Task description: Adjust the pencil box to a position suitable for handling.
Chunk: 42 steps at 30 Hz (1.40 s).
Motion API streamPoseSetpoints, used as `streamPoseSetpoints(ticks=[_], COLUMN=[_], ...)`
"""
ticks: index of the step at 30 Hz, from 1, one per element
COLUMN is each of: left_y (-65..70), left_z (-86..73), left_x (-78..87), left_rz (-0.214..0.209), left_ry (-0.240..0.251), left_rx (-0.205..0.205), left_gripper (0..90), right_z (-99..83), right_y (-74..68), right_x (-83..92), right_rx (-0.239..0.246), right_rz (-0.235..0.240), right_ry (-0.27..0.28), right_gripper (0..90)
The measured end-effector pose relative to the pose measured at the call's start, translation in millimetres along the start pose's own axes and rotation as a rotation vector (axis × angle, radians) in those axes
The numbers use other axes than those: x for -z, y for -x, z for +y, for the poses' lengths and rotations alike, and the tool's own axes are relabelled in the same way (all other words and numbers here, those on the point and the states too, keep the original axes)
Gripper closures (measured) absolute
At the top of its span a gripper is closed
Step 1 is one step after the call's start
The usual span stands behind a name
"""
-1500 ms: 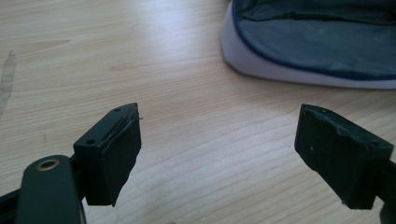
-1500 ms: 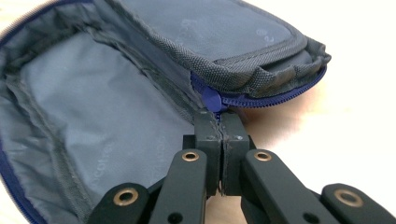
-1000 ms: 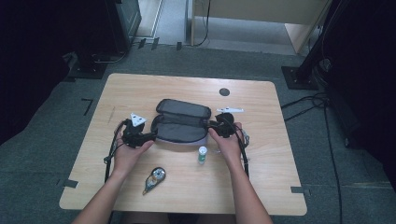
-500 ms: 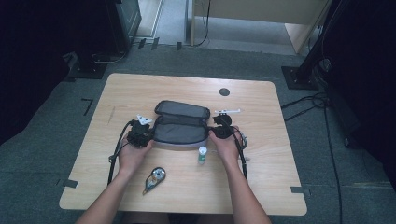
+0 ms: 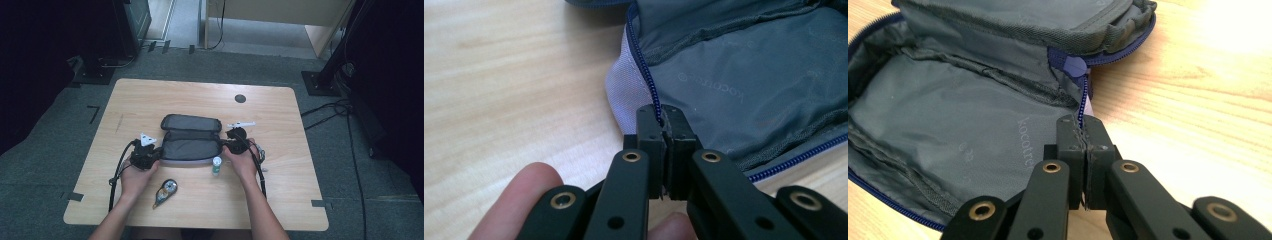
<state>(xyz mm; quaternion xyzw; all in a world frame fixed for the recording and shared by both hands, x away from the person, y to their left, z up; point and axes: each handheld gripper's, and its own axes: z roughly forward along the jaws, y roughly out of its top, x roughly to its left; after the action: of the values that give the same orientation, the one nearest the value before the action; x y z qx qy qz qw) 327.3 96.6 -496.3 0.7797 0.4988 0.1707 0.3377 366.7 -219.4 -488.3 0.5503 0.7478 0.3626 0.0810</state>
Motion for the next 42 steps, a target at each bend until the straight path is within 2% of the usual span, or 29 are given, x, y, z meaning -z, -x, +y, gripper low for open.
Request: streamPoseSetpoints(ticks=[2,3,4,6,8,9,12,14,16,17,18,19,20,21,24,26,27,28,30,33,36,37,38,39,40,41,42], left_y=[-1.4,-1.4,-2.9,-5.3,-9.0,-11.1,-16.3,-18.6,-25.8,-25.8,-28.6,-35.2,-35.2,-41.1,-47.8,-52.1,-52.1,-55.7,-57.1,-55.6,-55.2,-55.4,-55.4,-55.3,-55.1,-55.0,-55.0], left_z=[-0.5,-0.5,-0.6,-1.0,-1.9,-2.8,-7.1,-9.0,-16.6,-16.6,-18.3,-24.9,-24.9,-34.7,-48.9,-57.8,-57.8,-66.5,-73.3,-81.5,-85.9,-89.1,-89.1,-91.9,-93.7,-94.9,-94.9], left_x=[1.9,1.9,6.3,11.3,14.5,16.4,23.2,25.4,32.1,32.1,34.0,40.8,40.8,47.0,51.8,55.7,55.7,59.6,61.4,62.2,65.1,66.3,66.3,66.7,66.9,67.0,67.0], left_rz=[-0.046,-0.046,-0.076,-0.063,-0.075,-0.064,-0.022,-0.023,-0.002,-0.002,-0.010,-0.003,-0.003,0.001,0.034,0.043,0.043,0.063,0.061,0.090,0.108,0.133,0.133,0.152,0.155,0.155,0.155], left_ry=[0.008,0.008,0.028,0.022,0.017,0.009,0.006,0.010,0.004,0.004,0.000,0.006,0.006,0.013,-0.012,-0.015,-0.015,-0.021,-0.027,-0.051,-0.050,-0.046,-0.046,-0.037,-0.025,-0.016,-0.016], left_rx=[0.019,0.019,0.013,0.002,0.033,0.046,0.064,0.075,0.079,0.079,0.082,0.107,0.107,0.108,0.101,0.096,0.096,0.092,0.085,0.073,0.059,0.052,0.052,0.045,0.044,0.044,0.044], left_gripper=[71.8,65.9,60.4,44.3,30.0,23.8,14.1,11.1,6.3,3.4,3.2,3.1,3.2,2.8,2.1,2.0,2.0,2.0,2.0,2.1,2.1,2.1,2.1,2.0,2.0,2.1,2.1], right_z=[0.1,0.7,1.3,2.2,1.5,0.9,-3.7,-7.3,-10.2,-10.2,-13.2,-14.8,-14.8,-19.3,-24.1,-27.5,-27.5,-31.2,-34.9,-42.8,-48.0,-52.8,-54.4,-57.1,-57.1,-61.6,-61.6], right_y=[-0.9,-0.5,-0.1,1.0,1.6,1.8,2.2,2.7,4.7,4.7,7.1,8.5,8.5,10.6,11.0,11.1,11.1,10.1,8.9,4.4,1.1,-1.2,-2.2,-3.7,-3.7,-6.8,-6.8], right_x=[2.6,4.5,7.7,15.8,25.5,28.8,40.4,46.3,51.0,51.0,56.5,60.4,60.4,68.8,76.2,80.7,80.7,86.4,90.6,96.8,99.8,103.1,104.4,106.2,106.2,107.7,107.7], right_rx=[0.005,-0.001,-0.009,-0.010,-0.004,-0.002,0.002,0.008,-0.004,-0.004,-0.012,-0.021,-0.021,-0.047,-0.048,-0.063,-0.063,-0.071,-0.075,-0.045,-0.042,-0.042,-0.043,-0.040,-0.040,-0.026,-0.026], right_rz=[0.000,-0.003,-0.014,-0.050,-0.059,-0.057,-0.058,-0.051,-0.048,-0.048,-0.041,-0.034,-0.034,-0.046,-0.063,-0.055,-0.055,-0.035,-0.025,-0.026,-0.010,0.021,0.034,0.050,0.050,0.080,0.080], right_ry=[0.016,0.028,0.041,0.069,0.103,0.111,0.149,0.164,0.142,0.142,0.144,0.157,0.157,0.178,0.184,0.185,0.185,0.190,0.194,0.203,0.202,0.212,0.217,0.225,0.225,0.235,0.235], right_gripper=[71.9,68.4,65.9,61.0,56.8,55.5,50.4,44.9,37.1,37.1,35.1,32.9,32.9,29.5,21.3,15.7,15.7,14.5,13.9,14.1,14.9,18.6,21.1,24.6,24.6,33.8,33.8])
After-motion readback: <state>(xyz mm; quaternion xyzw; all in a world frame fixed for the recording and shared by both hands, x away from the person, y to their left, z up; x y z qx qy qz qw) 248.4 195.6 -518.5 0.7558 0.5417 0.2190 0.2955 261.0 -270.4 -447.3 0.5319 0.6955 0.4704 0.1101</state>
